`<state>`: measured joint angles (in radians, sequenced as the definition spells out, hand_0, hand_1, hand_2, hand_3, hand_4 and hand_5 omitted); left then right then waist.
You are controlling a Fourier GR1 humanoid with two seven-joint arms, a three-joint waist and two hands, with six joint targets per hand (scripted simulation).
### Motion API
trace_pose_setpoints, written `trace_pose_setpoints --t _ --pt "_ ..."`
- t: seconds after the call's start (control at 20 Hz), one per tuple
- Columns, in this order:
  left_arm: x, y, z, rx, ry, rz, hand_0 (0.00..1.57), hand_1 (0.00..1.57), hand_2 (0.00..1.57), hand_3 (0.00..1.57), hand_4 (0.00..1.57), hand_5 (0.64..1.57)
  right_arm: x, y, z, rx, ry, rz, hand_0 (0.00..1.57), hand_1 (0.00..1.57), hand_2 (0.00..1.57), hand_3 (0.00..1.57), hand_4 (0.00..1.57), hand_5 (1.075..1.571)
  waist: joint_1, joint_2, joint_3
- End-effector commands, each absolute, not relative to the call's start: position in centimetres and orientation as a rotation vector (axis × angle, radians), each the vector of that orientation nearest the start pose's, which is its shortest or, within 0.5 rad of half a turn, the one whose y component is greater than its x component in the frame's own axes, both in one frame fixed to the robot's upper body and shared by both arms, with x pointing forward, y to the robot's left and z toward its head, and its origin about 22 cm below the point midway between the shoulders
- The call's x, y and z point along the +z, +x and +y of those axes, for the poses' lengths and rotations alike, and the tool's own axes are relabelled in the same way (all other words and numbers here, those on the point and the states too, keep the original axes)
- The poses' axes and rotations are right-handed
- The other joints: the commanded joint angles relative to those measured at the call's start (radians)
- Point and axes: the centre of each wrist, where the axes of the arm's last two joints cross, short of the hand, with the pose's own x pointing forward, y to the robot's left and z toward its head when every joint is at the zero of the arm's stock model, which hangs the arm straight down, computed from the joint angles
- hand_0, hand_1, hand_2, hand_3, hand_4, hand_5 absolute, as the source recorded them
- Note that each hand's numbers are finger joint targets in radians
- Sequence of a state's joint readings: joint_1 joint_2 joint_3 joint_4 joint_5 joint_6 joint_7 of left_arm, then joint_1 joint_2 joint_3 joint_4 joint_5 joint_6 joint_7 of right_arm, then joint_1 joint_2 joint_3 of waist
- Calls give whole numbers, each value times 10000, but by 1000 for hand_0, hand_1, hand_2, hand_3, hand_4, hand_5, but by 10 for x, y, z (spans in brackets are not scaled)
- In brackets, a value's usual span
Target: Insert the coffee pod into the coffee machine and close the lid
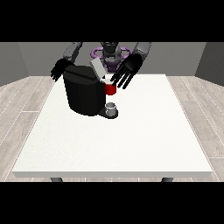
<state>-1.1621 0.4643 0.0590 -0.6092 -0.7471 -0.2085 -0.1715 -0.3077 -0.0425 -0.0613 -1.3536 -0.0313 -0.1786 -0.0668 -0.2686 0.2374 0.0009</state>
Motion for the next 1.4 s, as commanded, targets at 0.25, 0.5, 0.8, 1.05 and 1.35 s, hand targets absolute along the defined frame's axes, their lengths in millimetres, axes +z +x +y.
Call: trace_pose_setpoints --t 0.25,0.5,0.8,1.05,1.35 --pt "204 461 239 -11092 6936 -15500 0 0 0 0 0 1571 -3 301 -232 -1172 -1301 -16400 0 0 0 0 416 1571 419 -815 -5" --pt "180 457 232 -10598 6052 -15658 0 0 0 0 0 1571 -14 294 -220 -1521 -1279 -15870 0 0 0 0 427 1571 841 -1455 -7" --pt "125 445 252 -6975 3003 -16728 0 0 0 0 79 1571 -35 270 -263 -2098 -2313 -15263 0 0 0 0 430 1571 1724 -2491 -22" --pt "45 416 256 -4793 585 -15854 0 0 0 0 0 1571 -51 244 -282 -2411 -2337 -14446 0 0 0 0 445 1571 2357 -3945 -16" --pt "-7 385 252 -3283 -323 -15239 0 0 0 0 142 1571 -21 259 -278 -1055 -2154 -14886 0 0 0 0 390 1571 2870 -4697 -18"
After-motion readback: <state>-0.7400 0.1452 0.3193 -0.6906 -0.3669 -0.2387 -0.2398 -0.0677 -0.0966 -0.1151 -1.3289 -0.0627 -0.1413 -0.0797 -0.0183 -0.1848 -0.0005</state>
